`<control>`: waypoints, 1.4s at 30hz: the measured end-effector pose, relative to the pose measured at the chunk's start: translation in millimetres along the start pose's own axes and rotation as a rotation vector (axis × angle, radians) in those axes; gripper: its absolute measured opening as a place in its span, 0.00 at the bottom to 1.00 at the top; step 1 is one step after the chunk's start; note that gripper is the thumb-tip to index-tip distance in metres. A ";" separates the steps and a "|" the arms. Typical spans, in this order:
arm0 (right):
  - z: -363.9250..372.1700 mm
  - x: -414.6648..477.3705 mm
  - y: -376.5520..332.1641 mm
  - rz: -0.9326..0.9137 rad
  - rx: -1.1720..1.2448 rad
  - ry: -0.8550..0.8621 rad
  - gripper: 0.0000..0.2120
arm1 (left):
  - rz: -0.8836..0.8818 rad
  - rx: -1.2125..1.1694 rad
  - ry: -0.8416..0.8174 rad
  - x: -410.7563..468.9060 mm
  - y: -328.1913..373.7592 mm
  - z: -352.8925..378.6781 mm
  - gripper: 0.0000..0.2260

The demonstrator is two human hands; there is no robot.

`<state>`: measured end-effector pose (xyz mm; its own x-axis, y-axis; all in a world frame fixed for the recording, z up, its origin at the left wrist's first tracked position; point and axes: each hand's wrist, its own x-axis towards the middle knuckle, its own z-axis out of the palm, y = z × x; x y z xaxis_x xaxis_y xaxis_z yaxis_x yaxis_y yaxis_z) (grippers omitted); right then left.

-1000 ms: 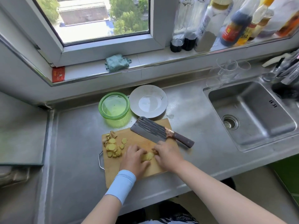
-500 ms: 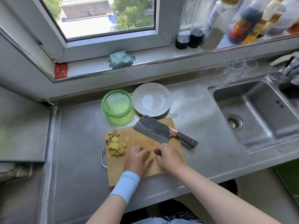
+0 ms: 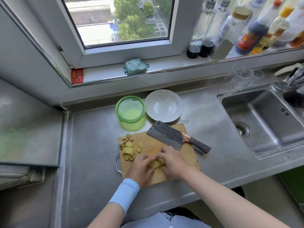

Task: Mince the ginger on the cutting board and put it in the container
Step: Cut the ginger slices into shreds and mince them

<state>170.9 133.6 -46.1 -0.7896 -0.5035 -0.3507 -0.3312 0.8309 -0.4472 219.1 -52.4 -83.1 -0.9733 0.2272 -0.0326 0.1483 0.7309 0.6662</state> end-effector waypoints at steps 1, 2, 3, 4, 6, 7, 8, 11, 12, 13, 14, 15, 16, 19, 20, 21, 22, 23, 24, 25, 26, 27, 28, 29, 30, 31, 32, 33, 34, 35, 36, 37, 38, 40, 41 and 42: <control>1.1 -0.3 1.1 -0.002 -0.003 0.006 0.20 | 0.012 -0.014 0.009 0.3 0.0 0.5 0.18; 2.6 -0.9 2.2 -0.005 -0.009 0.013 0.21 | 0.027 -0.027 0.015 0.5 -1.0 1.6 0.18; 3.8 -1.4 2.8 -0.007 -0.015 0.014 0.21 | 0.039 -0.035 0.019 0.3 -2.0 2.2 0.17; 4.5 -1.5 2.5 -0.009 -0.018 0.008 0.23 | 0.047 -0.039 0.023 -0.6 -4.1 3.4 0.16; 1.7 -2.1 1.2 -0.004 0.010 -0.015 0.25 | 0.057 -0.043 0.021 -2.1 -7.4 5.6 0.16; -2.3 -2.4 1.2 0.005 0.042 0.002 0.26 | 0.063 -0.042 0.023 -2.1 -7.1 4.7 0.16; -7.9 -1.6 3.0 0.021 0.073 0.064 0.26 | 0.072 -0.038 0.030 -1.7 -6.0 2.8 0.16; -35.0 2.5 23.5 0.165 0.025 0.404 0.22 | 0.110 -0.002 0.116 13.4 3.4 -6.5 0.17; -46.8 2.0 32.8 0.249 -0.031 0.431 0.22 | 0.113 0.004 0.152 22.7 8.3 -9.6 0.16; -57.8 1.5 42.5 0.337 -0.093 0.387 0.23 | 0.103 0.005 0.175 33.3 13.0 -12.5 0.14; -65.9 0.9 52.7 0.412 -0.149 0.301 0.24 | 0.093 0.013 0.183 44.3 17.7 -14.7 0.13; -71.3 0.1 61.9 0.458 -0.191 0.210 0.25 | 0.080 0.034 0.168 54.8 22.8 -16.5 0.13; -73.4 -1.2 70.0 0.474 -0.215 0.139 0.24 | 0.071 0.063 0.139 64.7 27.6 -17.0 0.15; -68.9 -4.8 87.3 0.434 -0.189 0.108 0.18 | 0.064 0.155 0.070 87.9 42.3 -20.3 0.18; -67.3 -5.9 90.5 0.414 -0.164 0.115 0.15 | 0.053 0.186 0.061 93.7 46.6 -21.8 0.19; -66.3 -7.0 92.5 0.394 -0.135 0.120 0.14 | 0.045 0.221 0.062 98.8 49.5 -22.9 0.20; -65.8 -8.2 93.5 0.377 -0.108 0.117 0.13 | 0.049 0.258 0.076 102.4 52.0 -24.0 0.20; -64.9 -9.6 94.0 0.367 -0.087 0.104 0.12 | 0.052 0.286 0.086 104.6 53.7 -24.8 0.21; -63.3 -10.9 94.8 0.362 -0.067 0.090 0.12 | 0.044 0.305 0.072 105.8 55.3 -25.4 0.21; -61.6 -12.6 95.4 0.358 -0.050 0.072 0.12 | 0.030 0.327 0.036 107.0 57.3 -25.5 0.22; -59.8 -14.3 95.9 0.351 -0.030 0.052 0.12 | 0.011 0.357 -0.010 107.8 59.5 -24.8 0.23; -59.0 -16.0 96.7 0.338 -0.004 0.044 0.12 | -0.005 0.389 -0.044 108.2 61.6 -23.5 0.23; -59.1 -17.2 98.1 0.320 0.032 0.049 0.11 | -0.011 0.416 -0.060 108.9 62.8 -20.9 0.24; -60.7 -18.3 98.9 0.305 0.077 0.063 0.10 | -0.011 0.431 -0.059 109.3 63.6 -18.6 0.25; -63.6 -19.8 99.1 0.290 0.119 0.080 0.09 | -0.010 0.439 -0.050 109.9 64.5 -17.2 0.26; -66.8 -21.0 98.5 0.272 0.150 0.096 0.09 | 0.001 0.446 -0.035 109.6 64.5 -16.4 0.27; -70.3 -22.6 97.1 0.244 0.160 0.112 0.09 | 0.032 0.462 -0.014 108.9 65.1 -16.9 0.28; -73.8 -24.1 94.9 0.210 0.146 0.126 0.09 | 0.080 0.488 0.007 108.7 65.7 -18.0 0.28; -77.8 -25.8 92.0 0.173 0.114 0.140 0.09 | 0.142 0.516 0.035 108.8 65.7 -19.5 0.29; -82.0 -27.1 89.1 0.133 0.076 0.160 0.08 | 0.206 0.540 0.074 109.6 66.0 -22.2 0.29; -86.5 -27.6 86.5 0.094 0.043 0.183 0.08 | 0.260 0.560 0.115 110.7 66.6 -26.3 0.28; -91.2 -27.5 83.9 0.058 0.016 0.205 0.08 | 0.306 0.586 0.164 112.6 67.3 -31.4 0.26; -95.7 -27.5 80.7 0.036 -0.015 0.221 0.08 | 0.337 0.609 0.216 114.9 68.0 -37.5 0.24; -102.3 -27.0 72.7 0.037 -0.054 0.269 0.11 | 0.387 0.653 0.303 118.2 71.2 -50.3 0.22; -104.6 -26.7 68.7 0.055 -0.051 0.303 0.14 | 0.408 0.669 0.337 119.2 74.4 -55.8 0.22; -106.8 -27.0 65.1 0.084 -0.040 0.334 0.17 | 0.409 0.679 0.362 118.7 79.4 -60.7 0.21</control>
<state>115.5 226.6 22.1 -0.9383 -0.3330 -0.0930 -0.2728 0.8782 -0.3928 104.7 -6.5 11.2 -0.7995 0.4219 0.4276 0.4589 0.8883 -0.0185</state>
